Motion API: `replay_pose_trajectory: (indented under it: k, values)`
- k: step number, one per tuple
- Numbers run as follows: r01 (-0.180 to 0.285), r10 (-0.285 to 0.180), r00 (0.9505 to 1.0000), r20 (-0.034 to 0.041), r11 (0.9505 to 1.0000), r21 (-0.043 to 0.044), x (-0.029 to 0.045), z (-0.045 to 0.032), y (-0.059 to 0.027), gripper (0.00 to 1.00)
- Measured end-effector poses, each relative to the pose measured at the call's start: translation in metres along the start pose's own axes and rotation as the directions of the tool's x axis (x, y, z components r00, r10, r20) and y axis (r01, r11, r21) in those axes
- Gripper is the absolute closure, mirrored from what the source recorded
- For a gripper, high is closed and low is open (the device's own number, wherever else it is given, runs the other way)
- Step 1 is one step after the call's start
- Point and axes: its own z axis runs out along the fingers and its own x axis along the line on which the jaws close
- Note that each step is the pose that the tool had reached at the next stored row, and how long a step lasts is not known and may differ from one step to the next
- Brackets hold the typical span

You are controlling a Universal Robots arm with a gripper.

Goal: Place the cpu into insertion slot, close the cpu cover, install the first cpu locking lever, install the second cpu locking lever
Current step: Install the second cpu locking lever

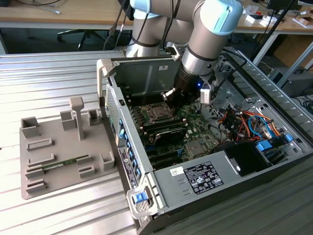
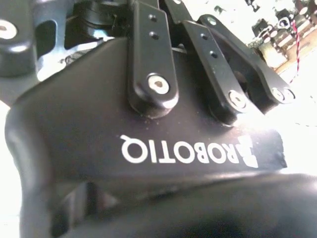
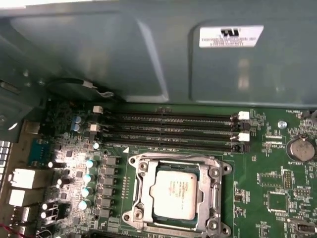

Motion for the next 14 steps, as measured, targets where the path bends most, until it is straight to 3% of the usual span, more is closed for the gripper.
replay_pose_trajectory:
  k: [6, 12, 14]
  values:
    - [-0.01, 0.01, 1.0, 0.0003, 1.0, -0.0002, -0.0003, 0.0089, -0.0037, 0.9]
    - [-0.011, 0.011, 0.9999, 0.0004, 0.9999, -0.0002, 0.0002, 0.0116, -0.0072, 0.9]
    - [-0.01, 0.01, 0.9999, 0.0005, 0.9999, 0.0, 0.0063, 0.0121, -0.0073, 0.9]
